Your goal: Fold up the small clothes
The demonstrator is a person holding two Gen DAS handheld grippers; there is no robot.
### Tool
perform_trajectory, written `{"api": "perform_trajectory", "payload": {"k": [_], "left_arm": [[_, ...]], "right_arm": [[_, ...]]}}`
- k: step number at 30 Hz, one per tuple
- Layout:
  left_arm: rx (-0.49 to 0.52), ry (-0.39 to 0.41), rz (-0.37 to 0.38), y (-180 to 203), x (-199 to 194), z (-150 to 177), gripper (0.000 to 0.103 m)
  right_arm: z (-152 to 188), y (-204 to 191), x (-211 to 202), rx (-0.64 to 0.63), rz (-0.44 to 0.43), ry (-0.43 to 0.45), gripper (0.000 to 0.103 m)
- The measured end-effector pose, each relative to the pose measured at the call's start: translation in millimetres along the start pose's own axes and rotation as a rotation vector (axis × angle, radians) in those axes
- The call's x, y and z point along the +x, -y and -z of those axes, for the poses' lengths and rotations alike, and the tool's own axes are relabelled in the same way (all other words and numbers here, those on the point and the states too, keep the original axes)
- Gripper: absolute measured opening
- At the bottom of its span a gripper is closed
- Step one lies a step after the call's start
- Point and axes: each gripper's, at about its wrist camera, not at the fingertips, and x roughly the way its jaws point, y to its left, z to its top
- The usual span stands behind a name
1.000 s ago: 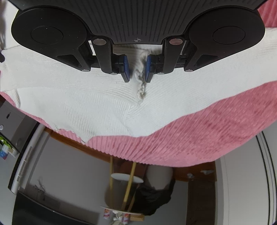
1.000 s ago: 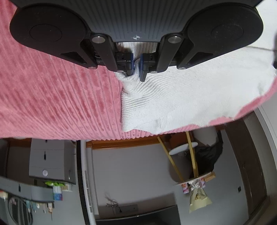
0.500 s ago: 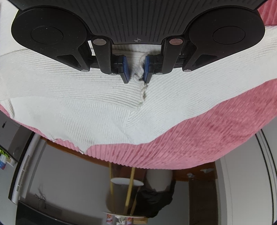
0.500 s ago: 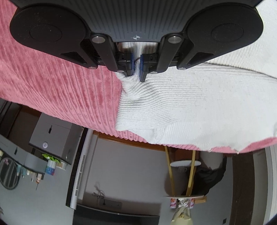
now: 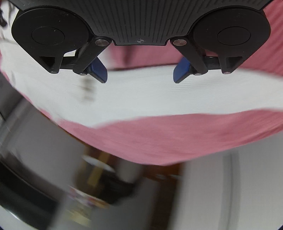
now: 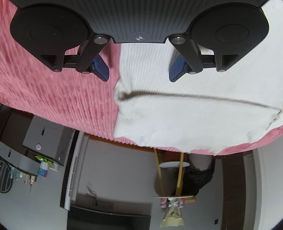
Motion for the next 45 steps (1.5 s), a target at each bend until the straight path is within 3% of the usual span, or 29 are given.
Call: {"api": "perform_trajectory", "payload": {"k": [5, 8, 11, 15, 17, 22, 24, 28, 31, 34, 35, 36, 37, 38, 41, 45], "left_arm": [[-0.336, 0.012, -0.183, -112.4, -20.6, 3.4, 0.083], [-0.54, 0.039, -0.155, -158.7, -26.3, 7.7, 0.072], [-0.656, 0.082, -0.146, -185.1, -25.9, 5.8, 0.062], [-0.803, 0.14, -0.157, -213.8, -30.6, 9.0, 0.061], [-0.845, 0.14, -0.149, -225.7, -27.1, 12.0, 0.05], [-0.935, 0.153, -0.131, -244.7, -32.8, 19.2, 0.009], [-0.87, 0.167, -0.139, -234.1, -41.0, 13.3, 0.009], [-0.523, 0.227, -0.086, -159.7, -64.0, -19.2, 0.009], [-0.271, 0.251, 0.063, -71.0, -79.3, -33.2, 0.009], [-0.065, 0.224, 0.209, 18.8, -83.9, -23.6, 0.01], [0.01, 0.202, 0.257, 47.0, -81.8, -15.6, 0.013], [0.081, 0.184, 0.283, 71.8, -80.0, -5.4, 0.023], [0.133, 0.17, 0.282, 91.0, -77.7, 5.4, 0.045], [0.157, 0.164, 0.259, 105.6, -75.9, 18.7, 0.055], [0.066, 0.157, 0.167, 111.4, -70.3, 46.4, 0.057], [0.035, 0.138, -0.073, 93.9, -57.4, 66.9, 0.056]], "right_arm": [[-1.5, -14.2, -11.7, -0.002, -0.041, 0.026, 0.075], [-0.5, -24.4, -18.1, -0.011, -0.061, 0.03, 0.075], [3.4, -31.9, -24.6, -0.007, -0.078, 0.024, 0.075], [8.6, -36.5, -29.6, -0.004, -0.088, 0.009, 0.075], [10.3, -36.9, -28.4, 0.003, -0.082, 0.001, 0.074], [14.0, -37.1, -25.7, 0.008, -0.075, -0.006, 0.065], [14.7, -35.8, -26.1, 0.017, -0.072, -0.001, 0.062], [15.9, -32.7, -24.0, 0.03, -0.07, -0.006, 0.06], [16.9, -32.2, -21.7, 0.042, -0.073, -0.013, 0.06], [17.3, -32.2, -22.1, 0.047, -0.076, -0.016, 0.06], [17.2, -31.9, -22.8, 0.046, -0.077, -0.014, 0.06], [17.0, -30.9, -23.3, 0.048, -0.08, -0.013, 0.06], [16.8, -29.7, -23.7, 0.051, -0.085, -0.013, 0.06], [16.6, -27.9, -24.0, 0.057, -0.09, -0.013, 0.06], [16.3, -23.2, -22.9, 0.068, -0.104, -0.016, 0.051], [14.1, -18.9, -20.1, 0.114, -0.157, -0.044, 0.046]]}}
